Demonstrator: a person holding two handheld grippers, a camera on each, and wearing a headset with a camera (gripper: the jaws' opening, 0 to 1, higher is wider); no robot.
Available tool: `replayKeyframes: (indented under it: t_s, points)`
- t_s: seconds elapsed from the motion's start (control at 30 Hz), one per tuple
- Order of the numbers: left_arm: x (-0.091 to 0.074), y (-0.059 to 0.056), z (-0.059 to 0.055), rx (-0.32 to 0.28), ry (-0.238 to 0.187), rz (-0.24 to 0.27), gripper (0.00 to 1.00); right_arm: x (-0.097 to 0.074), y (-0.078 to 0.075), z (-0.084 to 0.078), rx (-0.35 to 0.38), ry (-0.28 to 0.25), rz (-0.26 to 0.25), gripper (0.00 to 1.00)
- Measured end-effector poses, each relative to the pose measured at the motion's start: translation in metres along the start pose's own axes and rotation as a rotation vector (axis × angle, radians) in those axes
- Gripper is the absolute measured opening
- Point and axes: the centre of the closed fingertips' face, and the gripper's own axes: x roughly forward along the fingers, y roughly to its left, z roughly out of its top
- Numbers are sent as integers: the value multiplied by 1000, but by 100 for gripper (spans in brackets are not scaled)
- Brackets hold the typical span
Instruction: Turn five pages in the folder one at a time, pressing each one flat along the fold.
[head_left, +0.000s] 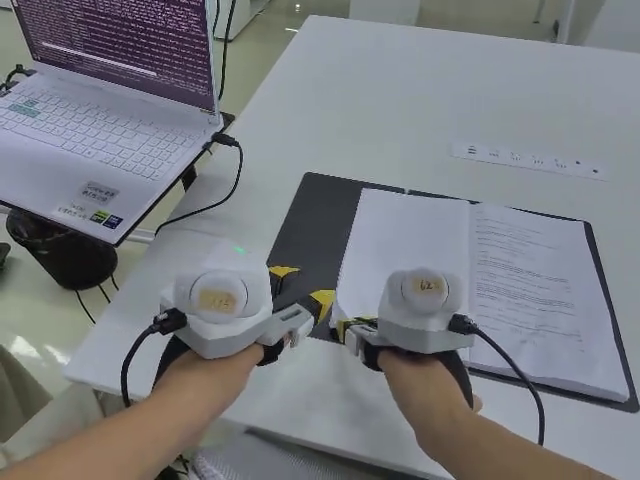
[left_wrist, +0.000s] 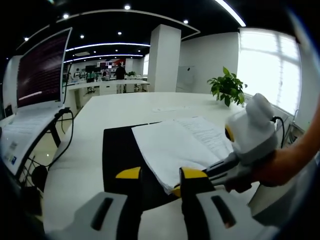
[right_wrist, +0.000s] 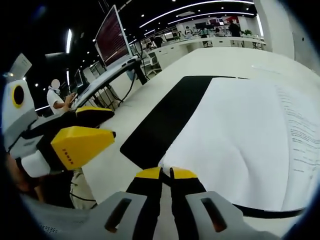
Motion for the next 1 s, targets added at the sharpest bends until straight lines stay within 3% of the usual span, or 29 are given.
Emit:
replayKeyframes:
  t_s: [0.23, 0.5, 0.73, 0.83, 0.93, 1.0]
  points:
    - [13, -6, 1, 11, 14, -14, 28, -15, 6, -5, -11, -18, 23, 4]
    - [47, -26, -8, 18, 56, -52, 28, -47, -24, 3, 21, -79, -31, 0]
    - [77, -37, -34, 6, 131, -41, 28, -68, -62, 13, 71, -127, -93, 0]
    - [81, -35, -47, 5, 174, -3, 27, -74, -79, 17, 93, -148, -115, 0]
    - [83, -33, -54, 2, 184, 27, 27, -80, -97, 23, 110, -172, -134, 0]
    - [80, -28, -66, 28, 227, 62, 27, -82, -106, 26, 112, -179, -145, 0]
